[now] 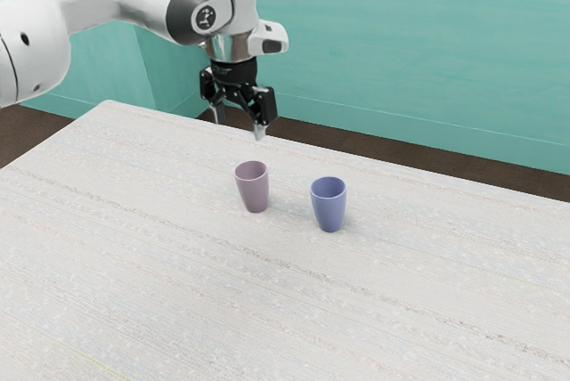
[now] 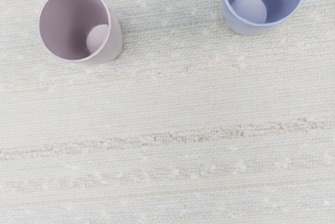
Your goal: Place the right cup onto the left cup
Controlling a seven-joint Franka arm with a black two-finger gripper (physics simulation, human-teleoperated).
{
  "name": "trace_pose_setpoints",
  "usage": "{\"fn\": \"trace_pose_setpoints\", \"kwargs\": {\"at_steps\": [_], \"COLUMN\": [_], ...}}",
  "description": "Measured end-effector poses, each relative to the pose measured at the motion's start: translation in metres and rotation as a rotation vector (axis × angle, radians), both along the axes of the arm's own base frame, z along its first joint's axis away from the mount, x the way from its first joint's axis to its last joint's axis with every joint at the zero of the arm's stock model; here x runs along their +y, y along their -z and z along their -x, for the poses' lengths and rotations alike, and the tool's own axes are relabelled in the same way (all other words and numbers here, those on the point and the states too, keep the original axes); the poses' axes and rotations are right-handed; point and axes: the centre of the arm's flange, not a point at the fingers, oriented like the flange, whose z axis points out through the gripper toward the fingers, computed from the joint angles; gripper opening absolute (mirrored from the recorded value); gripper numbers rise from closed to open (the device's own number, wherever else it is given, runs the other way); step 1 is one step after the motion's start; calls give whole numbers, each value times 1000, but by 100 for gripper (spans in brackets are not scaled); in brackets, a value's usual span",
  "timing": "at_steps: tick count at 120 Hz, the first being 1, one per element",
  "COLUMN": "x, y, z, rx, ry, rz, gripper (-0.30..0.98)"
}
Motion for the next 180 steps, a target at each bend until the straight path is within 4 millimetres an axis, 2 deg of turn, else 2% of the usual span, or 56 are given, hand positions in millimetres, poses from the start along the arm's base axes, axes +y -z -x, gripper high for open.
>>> {"fn": "trace_pose_setpoints", "kwargs": {"at_steps": [18, 41, 49, 77, 118, 157, 180], "x": [-18, -62, -71, -87, -86, -128, -136], "y": [30, 44, 51, 81, 120, 137, 155], "z": [-13, -18, -20, -37, -73, -91, -103], "rx": [13, -5, -5, -5, -23, -59, -63], "ry": [12, 56, 57, 32, -29, -18, -29], "rz": [17, 18, 13, 1, 23, 57, 61], "gripper": [69, 69, 69, 69, 69, 69, 69]}}
